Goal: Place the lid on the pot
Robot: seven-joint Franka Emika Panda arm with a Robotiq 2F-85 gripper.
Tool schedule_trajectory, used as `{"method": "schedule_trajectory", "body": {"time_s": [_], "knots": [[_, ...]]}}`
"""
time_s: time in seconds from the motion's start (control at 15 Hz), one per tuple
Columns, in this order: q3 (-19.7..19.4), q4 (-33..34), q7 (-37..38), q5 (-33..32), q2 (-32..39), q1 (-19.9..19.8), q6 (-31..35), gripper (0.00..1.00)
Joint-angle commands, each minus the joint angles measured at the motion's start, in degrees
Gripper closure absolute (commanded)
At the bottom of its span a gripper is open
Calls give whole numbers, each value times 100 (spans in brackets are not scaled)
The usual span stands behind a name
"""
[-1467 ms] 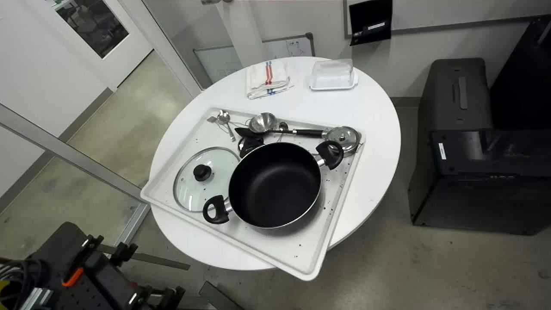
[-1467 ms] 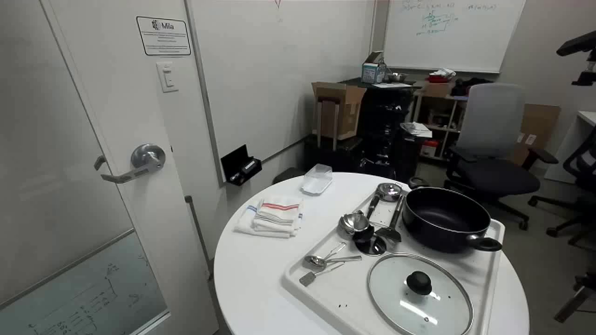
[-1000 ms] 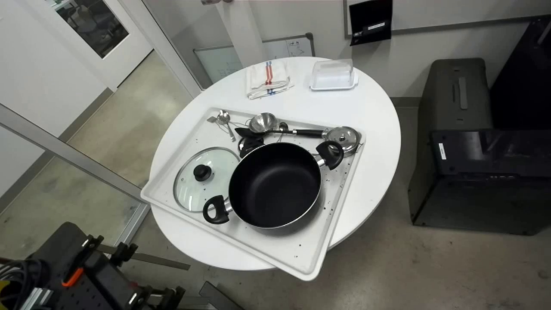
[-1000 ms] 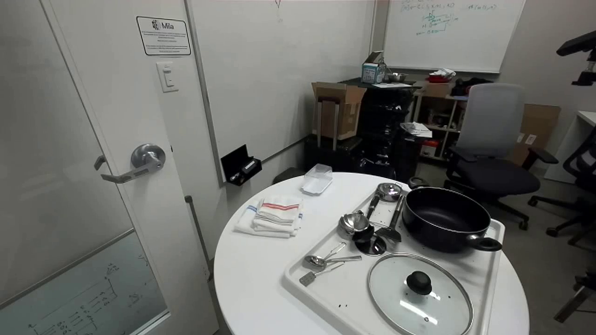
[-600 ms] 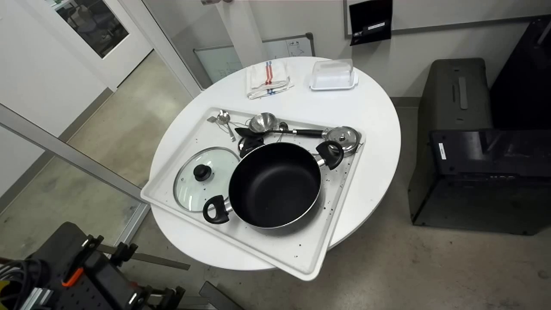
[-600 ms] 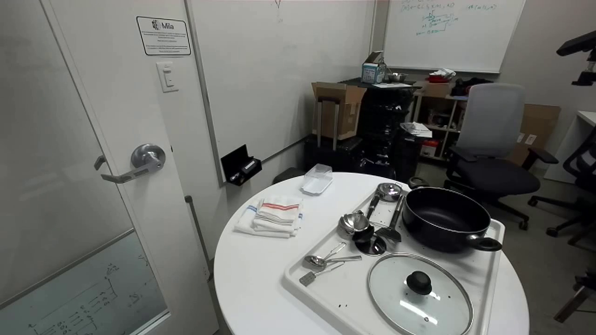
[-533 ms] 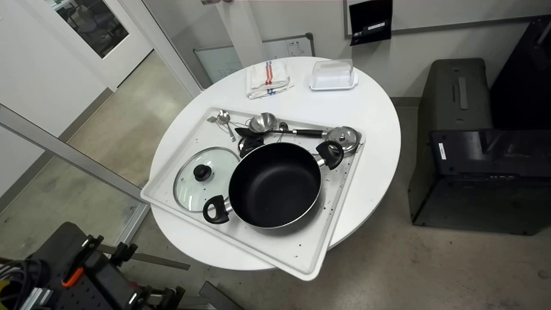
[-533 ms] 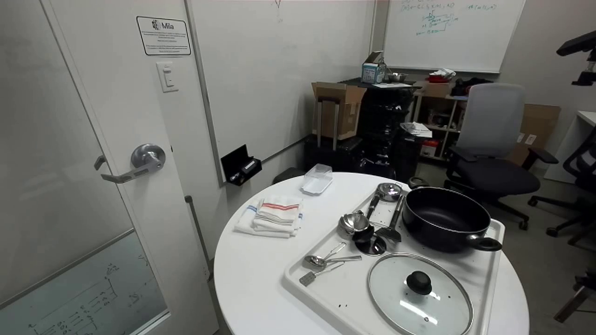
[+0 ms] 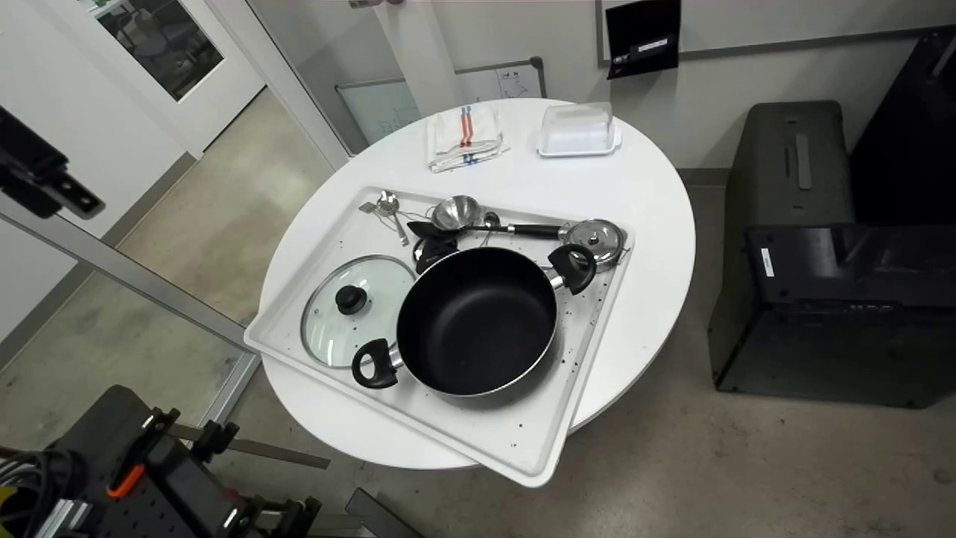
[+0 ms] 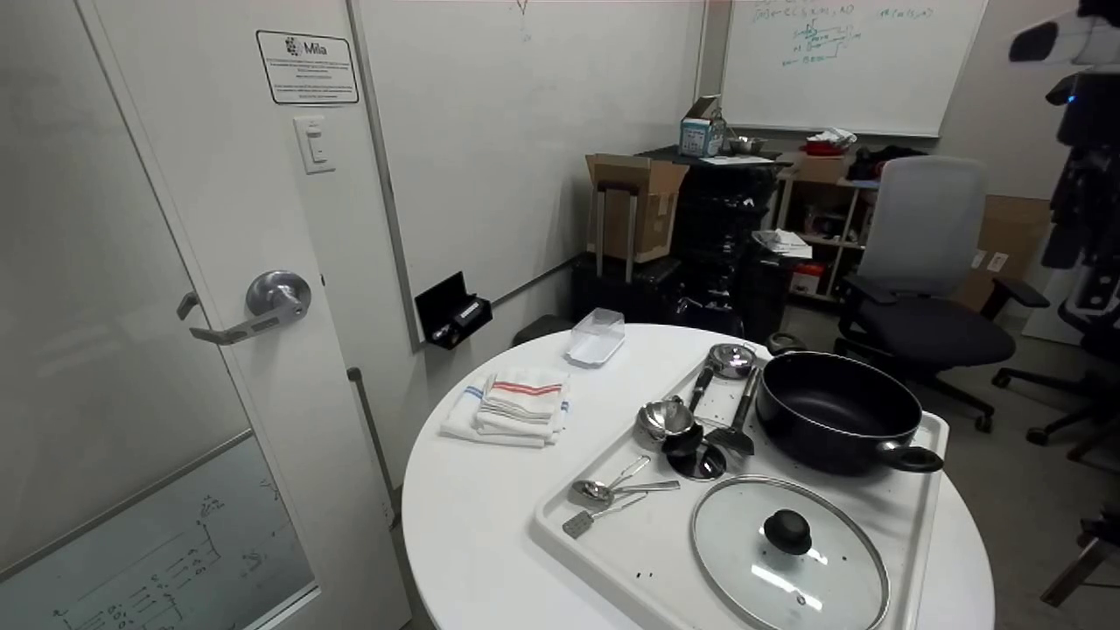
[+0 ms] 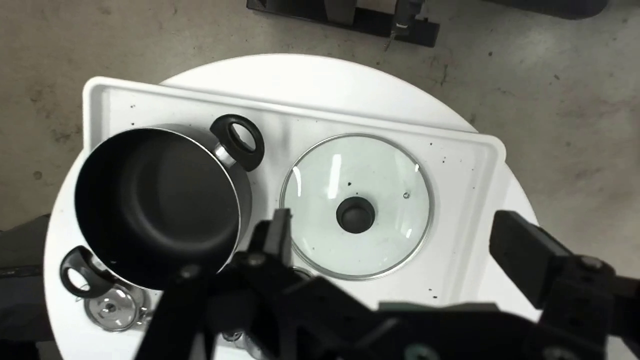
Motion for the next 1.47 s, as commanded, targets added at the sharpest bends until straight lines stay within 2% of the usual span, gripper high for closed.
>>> {"method": "schedule_trajectory", "body": {"time_s": [0.0,0.53,0.73,1.4], "knots": [[-168,551,-589,47,1076,140,132,0],[-109,1355,-1448,-437,2753,106,351,0],[-110,1604,-1513,-730,3282,98,432,0],[-251,2441,-1320,-1785,5100,206,1282,0]]}}
